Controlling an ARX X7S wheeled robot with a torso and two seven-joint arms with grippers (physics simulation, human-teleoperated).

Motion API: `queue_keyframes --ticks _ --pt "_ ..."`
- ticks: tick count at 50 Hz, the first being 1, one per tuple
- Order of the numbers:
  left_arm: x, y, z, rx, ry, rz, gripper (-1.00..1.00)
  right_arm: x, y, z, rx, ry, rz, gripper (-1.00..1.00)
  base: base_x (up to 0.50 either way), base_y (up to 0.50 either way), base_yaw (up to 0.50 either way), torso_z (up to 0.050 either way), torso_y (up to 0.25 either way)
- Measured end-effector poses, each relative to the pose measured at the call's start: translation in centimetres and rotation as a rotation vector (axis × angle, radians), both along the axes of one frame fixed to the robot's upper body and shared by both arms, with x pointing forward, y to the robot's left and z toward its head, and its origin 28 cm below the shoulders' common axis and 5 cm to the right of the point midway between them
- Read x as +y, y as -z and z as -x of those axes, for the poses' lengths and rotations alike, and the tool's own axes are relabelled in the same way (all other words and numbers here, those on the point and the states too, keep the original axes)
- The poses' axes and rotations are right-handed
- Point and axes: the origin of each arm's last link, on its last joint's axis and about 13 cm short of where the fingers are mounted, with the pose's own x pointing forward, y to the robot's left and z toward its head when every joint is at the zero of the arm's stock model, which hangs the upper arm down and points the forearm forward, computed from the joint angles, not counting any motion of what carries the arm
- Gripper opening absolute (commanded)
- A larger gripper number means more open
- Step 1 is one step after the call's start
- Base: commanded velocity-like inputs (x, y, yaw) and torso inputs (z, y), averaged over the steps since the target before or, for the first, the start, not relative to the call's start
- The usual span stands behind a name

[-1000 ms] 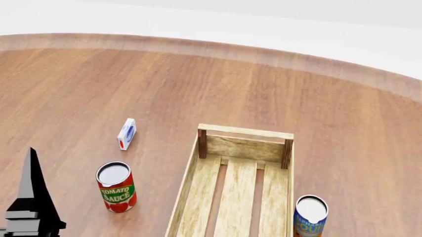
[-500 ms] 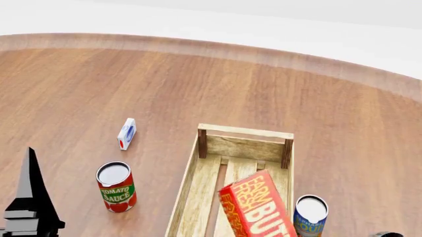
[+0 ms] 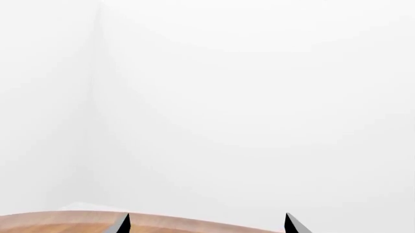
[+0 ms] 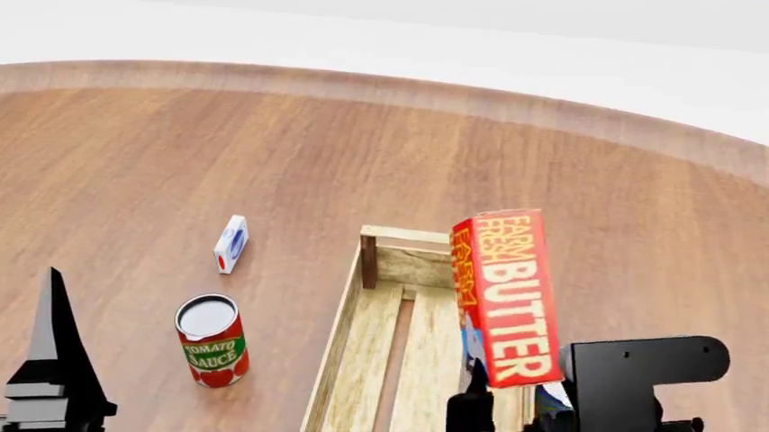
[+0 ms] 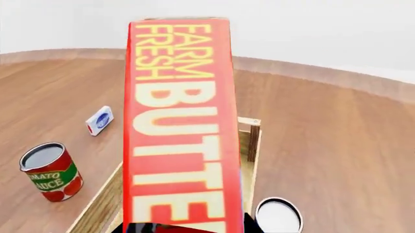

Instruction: Pick up the butter and put it in the tray.

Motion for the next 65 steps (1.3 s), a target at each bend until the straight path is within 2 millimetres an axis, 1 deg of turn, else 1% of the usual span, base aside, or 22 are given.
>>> queue_keyframes --ticks 10,19,34,49,65 --pt "0.0 0.0 0.0 -0.001 0.000 0.002 1.00 2.0 -0.6 -2.3 -0.024 0.083 -0.098 -1.00 0.00 0.00 0.00 0.000 0.001" --pt "0.2 -0.1 -0.1 -0.001 -0.004 0.006 1.00 4.1 -0.4 -4.4 -0.015 0.152 -0.178 -1.00 0.00 0.00 0.00 0.000 0.002" --pt "0.3 -0.2 -0.1 0.002 -0.007 0.012 1.00 7.5 0.2 -6.8 0.004 0.284 -0.165 -1.00 0.00 0.00 0.00 0.001 0.001" --pt "0.3 -0.2 -0.1 0.004 -0.005 0.015 1.00 9.3 1.4 -8.1 0.115 0.397 -0.086 -1.00 0.00 0.00 0.00 0.000 0.001" --pt "0.3 -0.2 -0.1 0.006 -0.004 0.018 1.00 11.1 1.3 -8.7 0.217 0.389 -0.016 -1.00 0.00 0.00 0.00 0.001 0.001"
